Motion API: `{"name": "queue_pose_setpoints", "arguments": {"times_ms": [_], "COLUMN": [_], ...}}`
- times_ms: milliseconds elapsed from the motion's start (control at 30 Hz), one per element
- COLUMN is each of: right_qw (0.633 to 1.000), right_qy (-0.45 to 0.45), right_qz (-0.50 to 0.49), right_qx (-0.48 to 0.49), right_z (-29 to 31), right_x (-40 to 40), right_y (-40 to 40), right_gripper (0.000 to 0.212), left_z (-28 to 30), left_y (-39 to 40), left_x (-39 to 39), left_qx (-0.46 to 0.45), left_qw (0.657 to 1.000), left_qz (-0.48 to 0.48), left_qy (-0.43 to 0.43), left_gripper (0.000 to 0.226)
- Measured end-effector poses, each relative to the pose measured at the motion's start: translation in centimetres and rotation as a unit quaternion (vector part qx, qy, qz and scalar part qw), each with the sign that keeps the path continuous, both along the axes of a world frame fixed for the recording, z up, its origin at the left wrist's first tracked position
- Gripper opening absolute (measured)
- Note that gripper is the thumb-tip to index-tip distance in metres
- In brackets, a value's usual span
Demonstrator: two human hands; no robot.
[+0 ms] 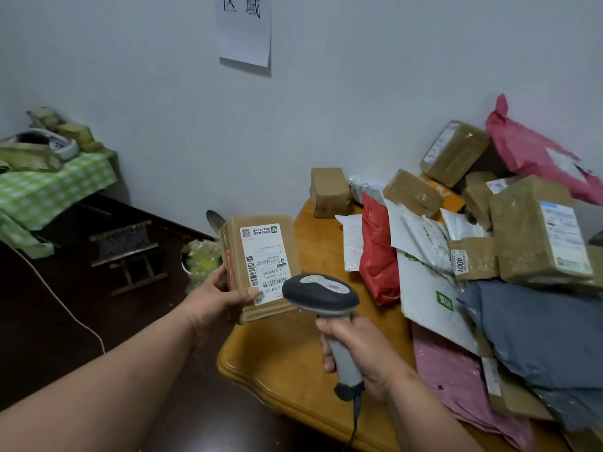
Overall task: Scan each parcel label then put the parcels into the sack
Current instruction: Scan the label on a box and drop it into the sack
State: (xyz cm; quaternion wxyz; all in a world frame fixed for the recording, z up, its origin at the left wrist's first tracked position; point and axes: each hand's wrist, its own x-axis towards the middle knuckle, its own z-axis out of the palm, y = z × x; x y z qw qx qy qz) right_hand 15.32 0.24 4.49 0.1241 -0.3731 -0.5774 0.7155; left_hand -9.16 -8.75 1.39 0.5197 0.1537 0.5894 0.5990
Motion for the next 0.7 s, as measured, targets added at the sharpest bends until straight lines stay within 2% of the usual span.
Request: {"name": "queue_pose_setpoints", "arguments": {"times_ms": [200,467,600,633,700], "right_qw": [1.0,1.0,1.0,1.0,1.0], "right_qy": [0.002,0.006,0.01,0.009,0.007], "right_qz": [0.003,0.006,0.005,0.004,0.002], "right_qx": [0.013,0.022,0.021,0.021,0.023], "right_z": [0.31,0.49,0.4,0.38,0.3], "right_x": [0.04,0.25,0.45,0.48,0.62], "right_y": [-0.36,-0.12,0.12,0.2,0.37], "right_gripper": [0.027,0.026,0.027,0.027,0.028], "left_z": [0.26,0.39,0.42,0.44,0.4], "left_y": [-0.33,-0.29,-0.21,-0.15,0.02], "left_x": [-0.15,0.0,-0.03,0.03,0.17], "left_qx": [0.002,-0.003,-0.004,-0.004,0.003], "left_qw": [1.0,1.0,1.0,1.0,1.0], "left_qz": [0.006,0.006,0.006,0.004,0.002], "left_qy": [0.007,0.021,0.011,0.012,0.011], "left_gripper": [0.117,0.122,0.142,0.143,0.13]}}
